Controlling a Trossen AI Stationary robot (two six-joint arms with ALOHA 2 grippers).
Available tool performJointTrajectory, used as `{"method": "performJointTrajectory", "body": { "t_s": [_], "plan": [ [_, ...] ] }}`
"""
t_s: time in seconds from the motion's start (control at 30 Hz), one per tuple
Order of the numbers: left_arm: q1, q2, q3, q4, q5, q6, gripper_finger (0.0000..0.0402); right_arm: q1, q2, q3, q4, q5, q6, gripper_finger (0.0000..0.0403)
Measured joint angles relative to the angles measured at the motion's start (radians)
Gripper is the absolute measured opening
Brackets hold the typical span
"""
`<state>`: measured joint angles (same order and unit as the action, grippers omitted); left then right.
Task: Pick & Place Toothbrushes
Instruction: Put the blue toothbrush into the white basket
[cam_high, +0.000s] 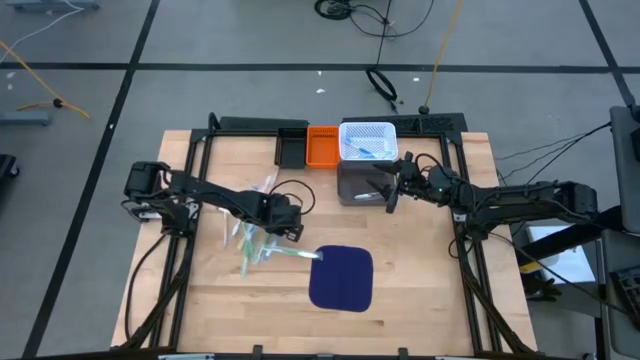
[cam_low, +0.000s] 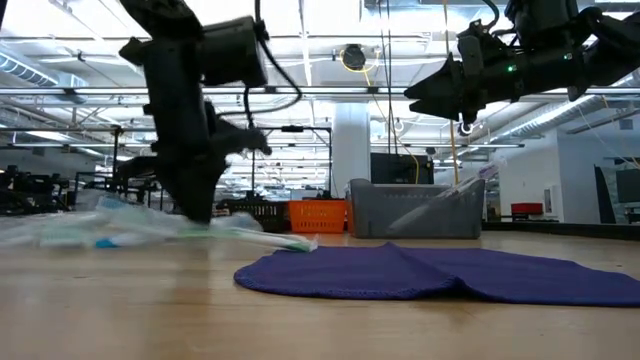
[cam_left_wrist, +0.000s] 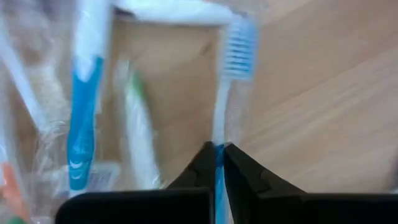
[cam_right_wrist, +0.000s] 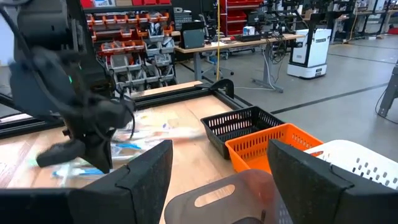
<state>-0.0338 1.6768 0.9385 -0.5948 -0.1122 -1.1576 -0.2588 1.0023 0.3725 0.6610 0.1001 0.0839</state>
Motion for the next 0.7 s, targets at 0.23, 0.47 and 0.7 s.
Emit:
{"method": "performJointTrajectory", "body": {
  "t_s": [0.23,0.47,0.7],
  "plan": [
    [-0.005,-0.07,0.0,0.018,-0.048,0.04,0.0002,0.0,0.0,0.0,-0.011,0.001,0.001,0.0251],
    [-0.025,-0.166,0.0,0.056,-0.132,0.112,0.0001,0.0,0.0,0.0,-0.022,0.0,0.001,0.0251],
    [-0.049,-0.273,0.003,0.234,-0.23,0.317,0.0,0.0,0.0,0.0,-0.014,0.0,0.002,0.0251]
  ]
}}
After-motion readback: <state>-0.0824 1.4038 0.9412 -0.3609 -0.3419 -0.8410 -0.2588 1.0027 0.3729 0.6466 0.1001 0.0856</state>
